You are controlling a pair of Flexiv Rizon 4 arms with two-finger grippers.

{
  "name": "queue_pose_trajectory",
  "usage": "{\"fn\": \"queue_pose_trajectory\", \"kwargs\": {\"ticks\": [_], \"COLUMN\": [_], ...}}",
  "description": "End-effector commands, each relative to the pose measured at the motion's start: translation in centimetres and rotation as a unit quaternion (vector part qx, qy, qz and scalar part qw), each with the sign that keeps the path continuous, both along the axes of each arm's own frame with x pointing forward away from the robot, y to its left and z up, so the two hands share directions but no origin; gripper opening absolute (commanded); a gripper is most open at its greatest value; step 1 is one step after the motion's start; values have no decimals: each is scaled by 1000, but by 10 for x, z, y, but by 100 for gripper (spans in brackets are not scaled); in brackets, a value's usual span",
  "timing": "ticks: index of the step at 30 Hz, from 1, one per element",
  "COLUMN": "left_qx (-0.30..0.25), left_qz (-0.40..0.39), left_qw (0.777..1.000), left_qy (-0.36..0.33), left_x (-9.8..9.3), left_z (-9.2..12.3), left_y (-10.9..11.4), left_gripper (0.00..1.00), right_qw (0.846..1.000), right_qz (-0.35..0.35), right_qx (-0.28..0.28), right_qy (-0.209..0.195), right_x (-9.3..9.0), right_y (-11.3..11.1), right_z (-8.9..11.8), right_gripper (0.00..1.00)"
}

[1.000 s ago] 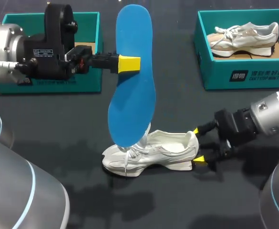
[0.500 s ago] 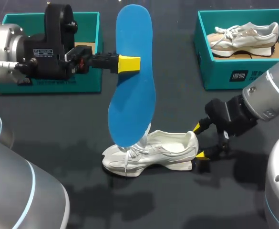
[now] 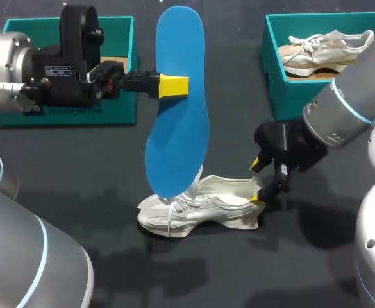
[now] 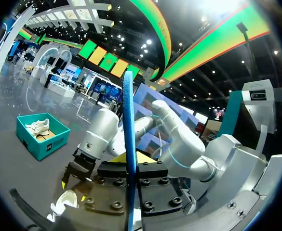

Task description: Take the shoe out of the shoebox, open the shoe tongue, remove and reinsert the insole, then place the shoe into the shoebox

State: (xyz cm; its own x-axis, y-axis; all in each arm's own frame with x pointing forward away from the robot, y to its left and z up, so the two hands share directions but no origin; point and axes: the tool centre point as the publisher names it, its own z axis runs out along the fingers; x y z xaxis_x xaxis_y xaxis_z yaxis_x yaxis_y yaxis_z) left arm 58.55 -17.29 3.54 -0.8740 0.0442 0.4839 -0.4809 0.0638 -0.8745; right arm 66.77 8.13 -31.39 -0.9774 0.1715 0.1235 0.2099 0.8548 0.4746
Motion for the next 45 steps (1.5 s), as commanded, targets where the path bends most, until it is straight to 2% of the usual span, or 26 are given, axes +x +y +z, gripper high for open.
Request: {"fn": "queue_pose_trajectory", "kwargs": {"ticks": [1,16,29,35,40,45], "left_qx": [0,0,0,0,0,0], "left_qz": [0,0,0,0,0,0], "left_qw": [1000,1000,1000,1000,1000,1000], "left_qy": [0,0,0,0,0,0], "left_x": [0,0,0,0,0,0], "left_z": [-1,-1,-1,-1,-1,-1], "left_y": [-1,-1,-1,-1,-1,-1], "left_gripper": [0,0,0,0,0,0], "right_qw": [990,988,984,982,981,980], "right_qz": [8,17,57,83,90,94], "right_qx": [-141,-154,-166,-169,-170,-174], "right_qy": [17,13,-12,-19,-17,-8], "right_x": [-2,-2,17,32,45,50], "right_y": [9,11,40,49,53,58], "right_z": [5,8,17,7,-11,-22], "right_gripper": [100,100,100,100,100,100]}}
